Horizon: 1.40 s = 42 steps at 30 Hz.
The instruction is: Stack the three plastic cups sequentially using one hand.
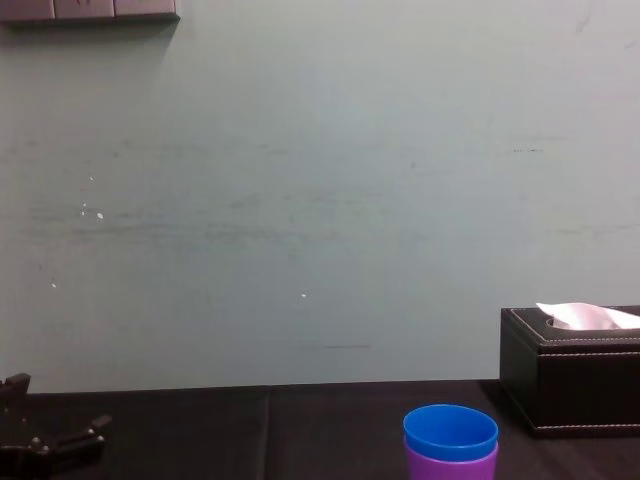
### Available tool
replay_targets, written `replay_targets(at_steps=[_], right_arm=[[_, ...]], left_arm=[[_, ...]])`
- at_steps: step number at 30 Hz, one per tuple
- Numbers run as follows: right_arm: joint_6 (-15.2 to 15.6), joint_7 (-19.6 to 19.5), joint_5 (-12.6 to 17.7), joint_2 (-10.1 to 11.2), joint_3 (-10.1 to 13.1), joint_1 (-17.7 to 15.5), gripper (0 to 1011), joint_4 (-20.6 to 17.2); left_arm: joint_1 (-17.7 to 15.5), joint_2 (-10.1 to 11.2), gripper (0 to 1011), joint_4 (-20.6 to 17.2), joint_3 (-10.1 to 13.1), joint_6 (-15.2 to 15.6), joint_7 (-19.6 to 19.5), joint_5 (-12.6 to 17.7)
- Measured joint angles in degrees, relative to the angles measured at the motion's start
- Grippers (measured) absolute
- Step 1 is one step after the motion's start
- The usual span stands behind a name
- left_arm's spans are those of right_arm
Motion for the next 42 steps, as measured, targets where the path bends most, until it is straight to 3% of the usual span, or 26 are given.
replay_targets(at_steps=[7, 13, 23, 32, 42], right_arm=[[1.26, -1.80, 0.13, 1.46, 1.29, -1.03, 733, -4.58], [2.95, -4.21, 2.02, 3.18, 4.20, -2.54, 733, -10.44], [7.76, -8.69, 4.08, 5.02, 8.10, -3.39, 732, -16.55], [9.61, -10.05, 4.09, 4.35, 8.65, -1.23, 733, -15.78], [9.95, -10.08, 2.68, 1.90, 7.27, 2.77, 733, -11.31]], left_arm=[[0.00, 0.00, 1011, 0.00, 0.00, 0.00, 0.00, 0.00], [0.00, 0.00, 1011, 0.00, 0.00, 0.00, 0.00, 0.00], [0.00, 0.00, 1012, 0.00, 0.00, 0.00, 0.00, 0.00], [0.00, 0.00, 1012, 0.00, 0.00, 0.00, 0.00, 0.00], [0.00, 0.00, 1011, 0.00, 0.00, 0.00, 0.00, 0.00]])
